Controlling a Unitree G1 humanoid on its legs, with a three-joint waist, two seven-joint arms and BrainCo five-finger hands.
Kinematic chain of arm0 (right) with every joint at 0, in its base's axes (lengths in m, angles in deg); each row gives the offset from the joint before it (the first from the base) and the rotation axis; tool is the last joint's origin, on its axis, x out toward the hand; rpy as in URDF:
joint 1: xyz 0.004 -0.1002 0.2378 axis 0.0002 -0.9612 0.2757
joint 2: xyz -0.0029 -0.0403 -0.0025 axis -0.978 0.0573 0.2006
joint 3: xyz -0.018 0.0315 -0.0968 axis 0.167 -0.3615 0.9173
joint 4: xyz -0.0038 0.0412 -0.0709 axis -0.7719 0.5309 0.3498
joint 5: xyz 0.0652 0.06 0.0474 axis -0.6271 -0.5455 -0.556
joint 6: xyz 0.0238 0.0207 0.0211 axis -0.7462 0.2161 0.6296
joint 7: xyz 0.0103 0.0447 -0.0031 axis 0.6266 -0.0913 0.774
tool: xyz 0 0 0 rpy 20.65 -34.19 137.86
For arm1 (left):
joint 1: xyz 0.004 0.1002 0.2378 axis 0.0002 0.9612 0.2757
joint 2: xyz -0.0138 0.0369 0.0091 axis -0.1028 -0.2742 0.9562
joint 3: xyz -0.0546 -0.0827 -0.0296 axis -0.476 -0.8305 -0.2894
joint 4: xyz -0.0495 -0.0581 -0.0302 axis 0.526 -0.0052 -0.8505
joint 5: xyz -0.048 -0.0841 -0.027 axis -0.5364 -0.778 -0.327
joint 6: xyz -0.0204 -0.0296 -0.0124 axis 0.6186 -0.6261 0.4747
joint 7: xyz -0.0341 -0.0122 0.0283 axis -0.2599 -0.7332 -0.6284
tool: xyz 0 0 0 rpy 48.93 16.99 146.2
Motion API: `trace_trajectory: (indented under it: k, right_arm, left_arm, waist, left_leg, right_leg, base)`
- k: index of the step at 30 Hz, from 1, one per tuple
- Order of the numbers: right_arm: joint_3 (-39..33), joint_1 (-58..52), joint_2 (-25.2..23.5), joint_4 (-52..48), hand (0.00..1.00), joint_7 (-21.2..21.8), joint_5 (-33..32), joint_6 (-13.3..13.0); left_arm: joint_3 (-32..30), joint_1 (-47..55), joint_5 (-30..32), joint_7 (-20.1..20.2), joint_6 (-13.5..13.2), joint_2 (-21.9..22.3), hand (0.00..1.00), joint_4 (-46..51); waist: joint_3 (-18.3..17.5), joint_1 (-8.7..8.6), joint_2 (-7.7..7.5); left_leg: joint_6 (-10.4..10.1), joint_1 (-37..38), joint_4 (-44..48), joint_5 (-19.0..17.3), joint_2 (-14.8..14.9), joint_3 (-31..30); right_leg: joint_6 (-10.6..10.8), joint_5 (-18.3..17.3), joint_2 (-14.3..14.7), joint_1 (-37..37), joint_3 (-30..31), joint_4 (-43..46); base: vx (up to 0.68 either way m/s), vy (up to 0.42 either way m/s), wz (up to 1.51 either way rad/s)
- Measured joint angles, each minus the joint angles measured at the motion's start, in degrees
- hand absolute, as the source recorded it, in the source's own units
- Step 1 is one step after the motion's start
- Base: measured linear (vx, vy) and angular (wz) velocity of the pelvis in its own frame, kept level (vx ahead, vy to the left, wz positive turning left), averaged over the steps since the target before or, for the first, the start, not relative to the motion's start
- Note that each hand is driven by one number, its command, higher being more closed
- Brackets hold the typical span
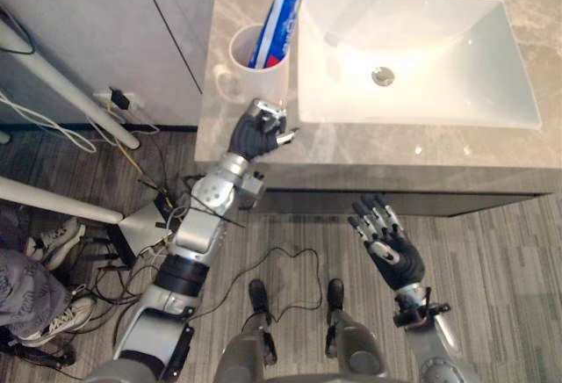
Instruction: Organize washtable
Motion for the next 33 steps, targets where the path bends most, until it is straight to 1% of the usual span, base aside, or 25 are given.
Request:
trace_trajectory:
  k: [6,10,14,18,21,23,26,29,33]
  right_arm:
    - [0.07,0.0,-0.01,0.0,0.0,0.0,0.0,0.0]
    - [0.08,0.01,0.05,-0.06,0.0,0.0,-0.01,0.0]
    - [0.14,-0.01,0.05,-0.07,0.0,0.01,0.0,0.0]
    - [0.44,0.0,0.04,-0.07,0.0,0.04,-0.01,0.0]
    - [0.46,0.02,0.04,-0.1,0.0,0.08,-0.01,0.0]
    - [0.51,0.02,0.04,-0.33,0.0,0.11,-0.01,0.0]
    - [0.61,0.0,0.06,-0.55,0.0,0.11,-0.01,0.0]
    - [0.67,0.0,0.06,-0.56,0.0,0.13,-0.05,0.0]
    - [0.93,-0.02,0.07,-0.56,0.0,0.14,-0.39,0.0]
  left_arm:
    - [-0.69,-0.29,-0.02,0.02,-1.01,-0.01,1.0,-0.1]
    - [-0.7,-1.03,-0.02,0.0,-1.08,-0.18,1.0,-0.15]
    - [-0.81,-1.84,-0.02,-0.05,-2.01,-1.2,1.0,-0.31]
    - [-0.79,-2.89,-0.01,-0.94,-2.05,-1.69,1.0,-0.77]
    - [-0.81,-5.12,-0.01,-1.3,-1.99,-2.85,1.0,-2.79]
    - [-0.75,-6.21,0.01,-2.01,-1.96,-3.46,1.0,-2.88]
    - [-0.83,-7.65,0.01,-2.46,-2.09,-3.73,1.0,-2.98]
    - [-0.65,-8.31,-0.02,-3.44,-2.12,-3.96,1.0,-3.26]
    - [-0.65,-8.88,-0.1,-3.77,-2.16,-3.97,1.0,-4.09]
  waist:
    - [0.65,0.02,-0.85]
    - [1.24,0.11,-0.95]
    - [1.71,0.07,-1.24]
    - [1.77,0.08,-1.34]
    - [1.92,0.07,-1.42]
    - [2.76,0.08,-1.61]
    - [3.81,0.08,-1.87]
    - [3.92,0.14,-1.94]
    - [3.93,0.12,-1.94]
  left_leg:
    - [0.0,-0.17,0.0,0.01,0.0,-0.02]
    - [0.01,-0.21,0.0,0.01,0.01,-0.06]
    - [0.01,-0.51,0.0,0.02,0.01,-0.04]
    - [0.01,-0.73,0.01,0.03,0.0,-0.06]
    - [0.01,-0.76,0.01,0.03,0.0,-0.07]
    - [0.02,-0.71,0.01,0.04,0.0,-0.06]
    - [0.03,-0.74,0.01,0.04,-0.01,-0.04]
    - [0.03,-0.82,0.01,0.04,-0.01,0.0]
    - [0.03,-0.87,0.01,0.06,-0.01,0.09]
  right_leg:
    - [0.0,0.0,0.01,-0.15,0.0,0.04]
    - [0.0,-0.01,0.01,-0.2,0.0,0.06]
    - [0.0,0.0,0.01,-0.55,0.02,0.1]
    - [0.0,-0.01,0.01,-0.73,-0.02,0.14]
    - [-0.01,-0.01,0.01,-0.74,-0.06,0.14]
    - [-0.01,-0.01,0.01,-0.75,-0.03,0.24]
    - [-0.01,-0.01,0.0,-0.84,-0.01,0.35]
    - [-0.01,-0.01,0.0,-0.91,-0.01,0.34]
    - [-0.01,-0.01,0.01,-1.0,-0.01,0.42]
  base:
    - [0.01,0.005,0.0]
    - [0.0,0.0,0.0]
    - [0.0,0.0,0.0]
    - [0.0,0.0,0.0]
    - [0.0,0.0,0.0]
    - [0.0,0.0,0.0]
    - [0.0,0.0,0.0]
    - [0.0,0.0,0.0]
    - [0.0,0.0,0.0]
